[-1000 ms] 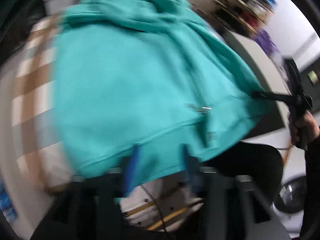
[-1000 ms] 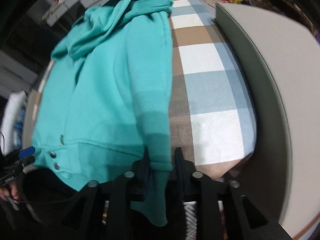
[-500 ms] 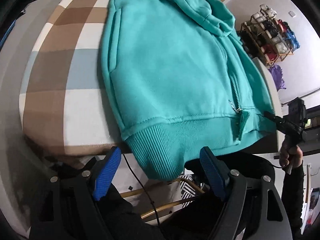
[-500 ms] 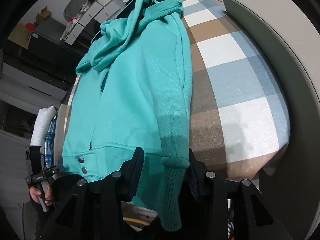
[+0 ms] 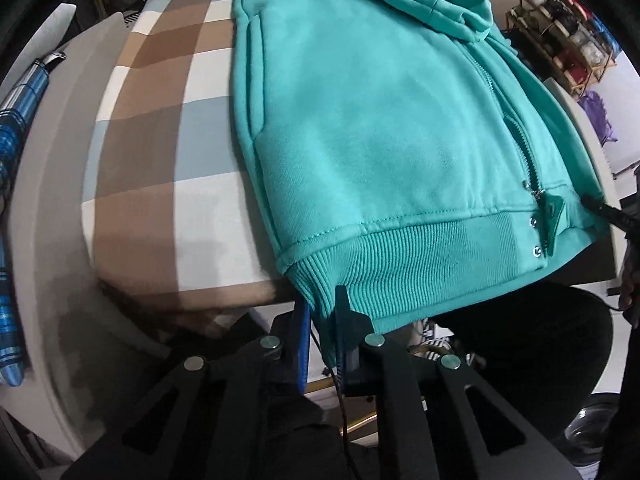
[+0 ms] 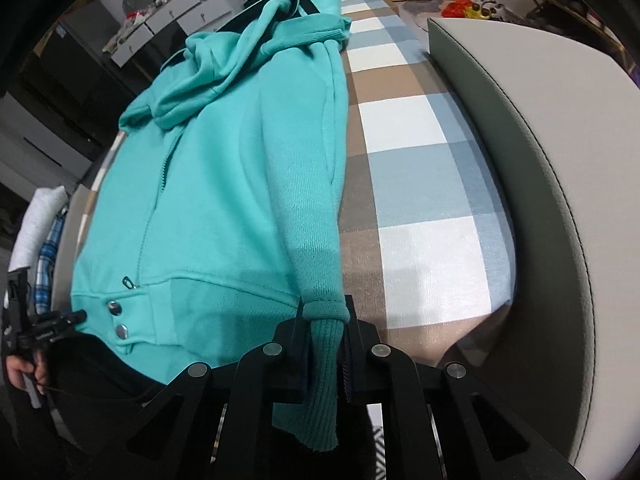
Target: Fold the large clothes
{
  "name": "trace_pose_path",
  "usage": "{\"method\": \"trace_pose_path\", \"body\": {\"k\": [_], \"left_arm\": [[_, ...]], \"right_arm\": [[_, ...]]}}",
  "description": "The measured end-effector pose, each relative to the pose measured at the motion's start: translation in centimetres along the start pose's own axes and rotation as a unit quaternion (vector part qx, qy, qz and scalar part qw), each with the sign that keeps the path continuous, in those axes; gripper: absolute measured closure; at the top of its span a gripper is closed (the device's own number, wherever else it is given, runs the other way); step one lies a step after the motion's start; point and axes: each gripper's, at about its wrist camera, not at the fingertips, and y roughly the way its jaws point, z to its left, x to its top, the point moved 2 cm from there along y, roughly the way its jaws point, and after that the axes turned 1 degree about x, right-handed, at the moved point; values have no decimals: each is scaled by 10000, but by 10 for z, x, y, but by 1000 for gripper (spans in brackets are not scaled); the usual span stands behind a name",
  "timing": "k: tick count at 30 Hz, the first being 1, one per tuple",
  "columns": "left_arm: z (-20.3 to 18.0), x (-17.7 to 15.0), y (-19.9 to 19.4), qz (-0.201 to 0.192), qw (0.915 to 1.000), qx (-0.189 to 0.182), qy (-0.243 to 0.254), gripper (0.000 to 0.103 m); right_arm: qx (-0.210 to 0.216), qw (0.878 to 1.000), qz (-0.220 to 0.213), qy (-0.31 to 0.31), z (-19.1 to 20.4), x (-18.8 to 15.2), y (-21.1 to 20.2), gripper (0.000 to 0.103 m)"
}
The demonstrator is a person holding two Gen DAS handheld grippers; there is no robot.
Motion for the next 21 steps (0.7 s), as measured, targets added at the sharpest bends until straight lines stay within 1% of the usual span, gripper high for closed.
{"method": "trace_pose_path", "body": {"k": [2,4,5,6,7,8,9,10,11,12,15,17,18,19,20,21], "left_arm": [[1,-2,-4,-45,9999,149,70,97],[1,-4,-7,-118,9998,128,39,96],[1,-5,-7,-89,9999,103,-28,91],[1,-6,-7,1,9999,89,-86,86],[1,-7,-6,78,9998,-81,-145,80],[1,-8,-6,61,9991,-371,-198,77],[2,-8,-6,56,9964,-801,-285,73],[4,-7,-5,84,9942,-1003,-385,57],[5,-6,-4,65,9924,-1122,-491,49],[5,-4,-2,28,9901,-1283,-569,48],[8,2,5,43,9862,-1481,-736,48],[12,2,8,51,9813,-1693,-912,51],[17,0,7,36,9799,-1749,-956,57],[22,-2,8,46,9807,-1666,-1019,82],[15,0,7,38,9820,-1576,-1041,99],[17,-1,8,73,9812,-1589,-1091,99]], "right_arm": [[5,10000,24,-85,2,1,0,91],[49,9999,33,-113,3,1,0,85],[132,9999,48,-79,2,1,-1,84],[270,9996,43,-15,2,1,-1,79],[426,9991,7,58,1,1,-1,75],[696,9974,-43,162,-2,1,-2,72],[926,9954,-31,228,-2,1,-2,64],[1235,9918,38,321,-2,2,1,57],[1490,9879,98,418,-3,2,4,56],[1618,9854,108,524,-5,3,6,56],[1888,9785,99,826,-11,6,12,57],[1915,9775,76,877,-12,6,12,71],[1824,9801,63,783,-11,6,10,88],[1775,9817,57,685,-10,5,8,89],[1741,9828,19,619,-9,3,5,91],[1685,9839,-27,590,-10,1,2,93]]}}
